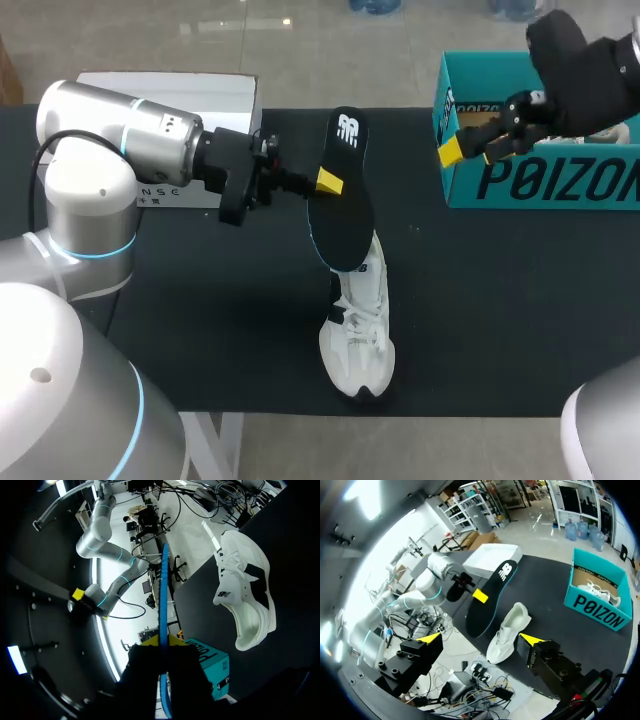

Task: Take the shoe out of the shoebox, open the shoe tongue, remove and reinsert the insole, then place the shoe into the shoebox

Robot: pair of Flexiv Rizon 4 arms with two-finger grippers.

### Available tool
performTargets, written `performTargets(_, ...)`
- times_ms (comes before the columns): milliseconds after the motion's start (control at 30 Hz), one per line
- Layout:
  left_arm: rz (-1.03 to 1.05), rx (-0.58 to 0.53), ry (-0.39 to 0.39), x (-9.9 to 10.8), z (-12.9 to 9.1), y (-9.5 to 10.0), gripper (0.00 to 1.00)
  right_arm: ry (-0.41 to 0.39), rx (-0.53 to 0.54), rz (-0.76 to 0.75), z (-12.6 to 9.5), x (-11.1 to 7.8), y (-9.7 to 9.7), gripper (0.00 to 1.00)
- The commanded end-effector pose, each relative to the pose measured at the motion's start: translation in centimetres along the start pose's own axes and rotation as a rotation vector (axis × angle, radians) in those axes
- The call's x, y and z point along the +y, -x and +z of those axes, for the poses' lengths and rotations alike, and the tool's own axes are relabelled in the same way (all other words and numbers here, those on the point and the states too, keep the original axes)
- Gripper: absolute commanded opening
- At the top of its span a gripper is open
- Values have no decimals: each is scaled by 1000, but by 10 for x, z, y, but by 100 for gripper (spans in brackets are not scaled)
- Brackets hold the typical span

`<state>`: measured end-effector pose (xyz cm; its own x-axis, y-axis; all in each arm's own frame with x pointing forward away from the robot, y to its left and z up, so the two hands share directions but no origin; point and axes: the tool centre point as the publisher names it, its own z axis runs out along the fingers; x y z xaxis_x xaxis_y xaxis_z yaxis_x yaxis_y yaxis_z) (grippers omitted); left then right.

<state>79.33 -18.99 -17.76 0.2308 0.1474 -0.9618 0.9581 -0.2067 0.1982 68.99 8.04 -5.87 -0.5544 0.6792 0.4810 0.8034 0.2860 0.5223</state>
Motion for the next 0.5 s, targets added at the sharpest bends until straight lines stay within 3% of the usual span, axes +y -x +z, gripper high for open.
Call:
performTargets(33, 2, -1, -1, 1, 1, 0, 0, 309, 393, 1, 23, -10, 13, 100)
performTargets(233, 2, -1, -1, 1, 1, 0, 0, 331, 512, -10, 42, -2, 19, 100)
performTargets(500, 2, -1, -1, 1, 1, 0, 0, 291, 593, 7, 59, 9, 27, 100)
